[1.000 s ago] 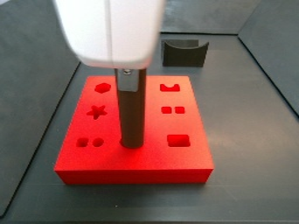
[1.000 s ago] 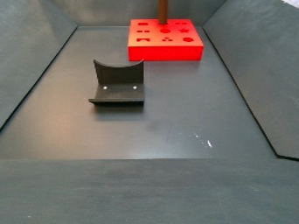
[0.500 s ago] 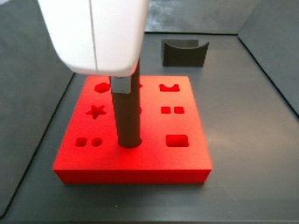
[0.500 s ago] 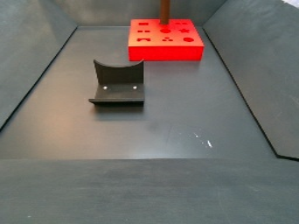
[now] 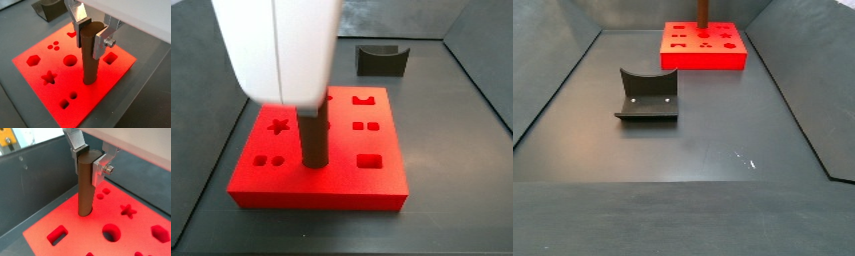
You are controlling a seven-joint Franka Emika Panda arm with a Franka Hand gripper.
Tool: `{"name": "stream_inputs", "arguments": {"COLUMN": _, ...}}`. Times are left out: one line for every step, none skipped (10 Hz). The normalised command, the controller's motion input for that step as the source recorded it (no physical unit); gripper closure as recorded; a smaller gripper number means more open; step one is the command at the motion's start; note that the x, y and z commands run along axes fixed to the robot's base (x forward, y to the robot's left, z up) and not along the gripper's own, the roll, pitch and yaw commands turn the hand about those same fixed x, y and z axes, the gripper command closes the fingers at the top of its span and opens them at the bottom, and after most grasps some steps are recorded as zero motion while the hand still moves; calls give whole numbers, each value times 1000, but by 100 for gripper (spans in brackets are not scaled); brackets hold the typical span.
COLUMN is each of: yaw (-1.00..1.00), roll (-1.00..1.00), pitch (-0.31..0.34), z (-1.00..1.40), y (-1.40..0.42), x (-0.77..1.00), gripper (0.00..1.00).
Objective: Insert the oval object.
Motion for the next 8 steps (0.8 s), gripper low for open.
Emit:
{"name": "stream_inputs", "arguments": {"yaw": 37, "roll": 24, "pitch": -147, "z": -714, "y": -151, "x": 140, "gripper": 100}}
{"name": "stream_inputs", "arguments": {"yaw": 46, "roll": 20, "pitch": -174, "z": -766, "y": -111, "x": 83, "gripper": 100}}
{"name": "stream_inputs", "arguments": {"yaw": 37, "roll": 66, "pitch": -183, "z": -820, "y": -109, "x": 17, "gripper": 100}}
{"name": "stream_inputs", "arguments": {"yaw": 29, "roll": 83, "pitch": -179, "z": -846, "y": -94, "x": 17, "gripper": 100}}
{"name": "stream_inputs", "arguments": {"yaw": 14, "roll": 86, "pitch": -161, "z": -749, "y": -94, "x": 0, "gripper": 100}}
{"name": "stream_inputs", "arguments": {"yaw": 0, "roll": 0, "pitch": -91, "z": -383, "y": -20, "x": 0, "gripper": 100}}
{"name": "stream_inputs", "arguments": {"yaw": 0, "roll": -13, "pitch": 0, "z": 0, "y": 0, "x": 0, "gripper": 100}}
{"name": "stream_inputs", "arguments": {"yaw": 0, "roll": 0, "pitch": 0, "z": 0, "y": 0, "x": 0, "gripper": 100}}
